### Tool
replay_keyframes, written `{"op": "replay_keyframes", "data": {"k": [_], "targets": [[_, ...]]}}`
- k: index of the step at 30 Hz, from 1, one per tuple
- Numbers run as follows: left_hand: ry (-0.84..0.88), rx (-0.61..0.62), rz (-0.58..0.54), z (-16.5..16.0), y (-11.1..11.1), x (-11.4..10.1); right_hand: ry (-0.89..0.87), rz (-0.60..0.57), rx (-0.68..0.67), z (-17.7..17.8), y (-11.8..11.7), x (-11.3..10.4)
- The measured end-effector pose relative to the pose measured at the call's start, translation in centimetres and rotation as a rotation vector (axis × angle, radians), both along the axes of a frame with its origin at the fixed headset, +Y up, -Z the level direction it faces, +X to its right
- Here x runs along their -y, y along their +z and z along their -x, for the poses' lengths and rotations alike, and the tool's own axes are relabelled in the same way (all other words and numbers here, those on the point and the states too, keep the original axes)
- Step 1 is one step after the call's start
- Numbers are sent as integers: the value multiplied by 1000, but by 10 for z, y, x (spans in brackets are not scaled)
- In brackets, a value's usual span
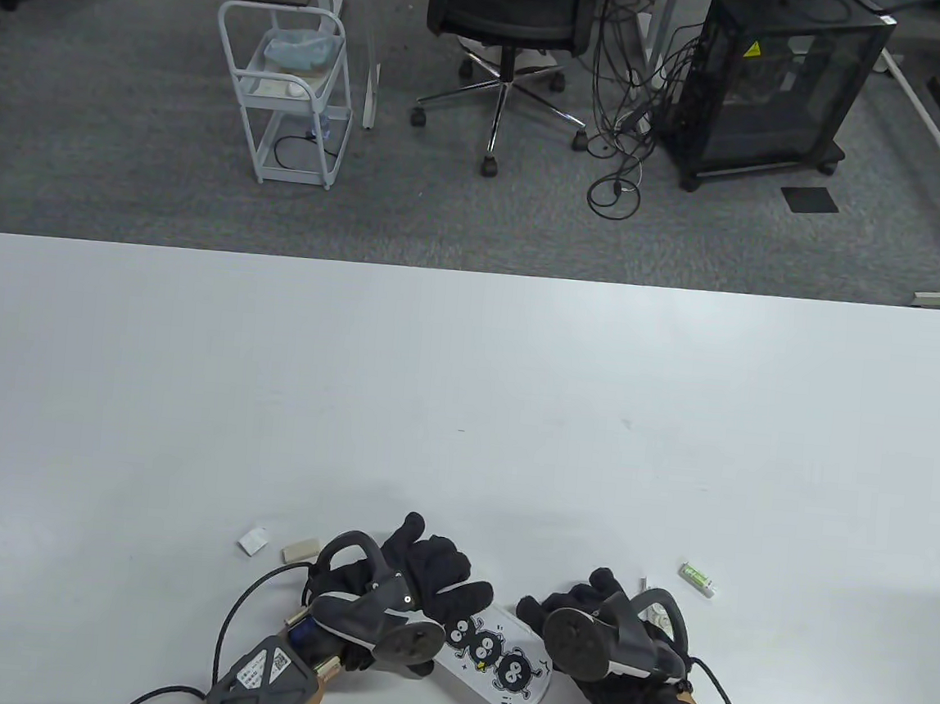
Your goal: Pack double-layer zippered pencil case
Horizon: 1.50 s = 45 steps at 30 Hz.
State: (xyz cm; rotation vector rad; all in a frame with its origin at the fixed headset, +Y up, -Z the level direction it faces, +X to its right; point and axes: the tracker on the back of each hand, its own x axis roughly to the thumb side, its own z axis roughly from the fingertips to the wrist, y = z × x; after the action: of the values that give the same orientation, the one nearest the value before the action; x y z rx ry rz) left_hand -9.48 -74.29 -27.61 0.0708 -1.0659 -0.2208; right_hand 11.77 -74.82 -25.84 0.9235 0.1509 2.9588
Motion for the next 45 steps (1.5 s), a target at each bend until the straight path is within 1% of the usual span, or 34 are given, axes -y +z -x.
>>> {"op": "replay_keyframes", "data": {"k": [2,3,4,6,8,10,13,14,15,18,19,20,22,24,25,26,28,30,31,33,34,35,36,37,39,40,43,45], "targets": [[-10,28,-1,-4,2,1,-60,61,-25,8,0,5],[-18,31,-10,-5,3,1,-71,67,-32,10,1,5],[-28,31,-20,-5,3,1,-81,30,-48,13,3,5],[-22,21,-4,-4,2,1,-48,-73,-81,14,7,4],[-25,10,-7,-4,2,0,-10,-54,-78,14,9,5],[-37,-20,-16,-2,1,-1,33,-66,-63,11,9,4],[-52,-160,3,9,-8,-4,74,-111,32,-1,2,-1],[-63,-230,11,14,-13,-6,79,-123,73,-9,-1,-3],[-63,-287,25,21,-18,-7,53,-125,109,-16,-4,-5],[-6,-361,86,27,-25,-8,-24,-82,167,-23,-8,-6],[-3,-380,98,25,-24,-8,5,-94,178,-22,-8,-5],[-31,-390,68,23,-23,-7,61,-114,185,-20,-7,-3],[-54,-409,16,20,-21,-7,96,-143,189,-18,-7,-3],[-61,-445,-23,19,-21,-8,104,-123,196,-17,-5,-4],[-42,-476,-27,20,-22,-8,75,-101,201,-15,-3,-6],[-35,-473,-22,19,-22,-8,45,-93,207,-12,-2,-6],[-53,-485,-62,14,-21,-8,99,-75,208,-4,0,-6],[-47,-531,-66,8,-16,-9,149,-118,205,7,3,-4],[-39,-530,-64,7,-15,-10,127,-128,204,10,4,-3],[20,-506,-25,4,-13,-13,14,-148,263,14,4,-3],[58,-515,-1,4,-11,-13,-65,-155,290,14,3,-3],[97,-524,33,1,-8,-13,-170,-119,321,16,1,-1],[97,-522,36,-3,-6,-13,-210,-76,330,20,0,0],[68,-508,16,-8,-2,-13,-212,-45,325,26,0,3],[10,-489,-29,-15,4,-13,-112,-62,282,35,3,4],[7,-491,-28,-16,6,-14,-106,-69,269,37,4,4],[36,-497,20,-16,9,-14,-150,-50,281,30,3,4],[84,-498,75,-18,11,-15,-133,-31,313,22,-1,5]]}}
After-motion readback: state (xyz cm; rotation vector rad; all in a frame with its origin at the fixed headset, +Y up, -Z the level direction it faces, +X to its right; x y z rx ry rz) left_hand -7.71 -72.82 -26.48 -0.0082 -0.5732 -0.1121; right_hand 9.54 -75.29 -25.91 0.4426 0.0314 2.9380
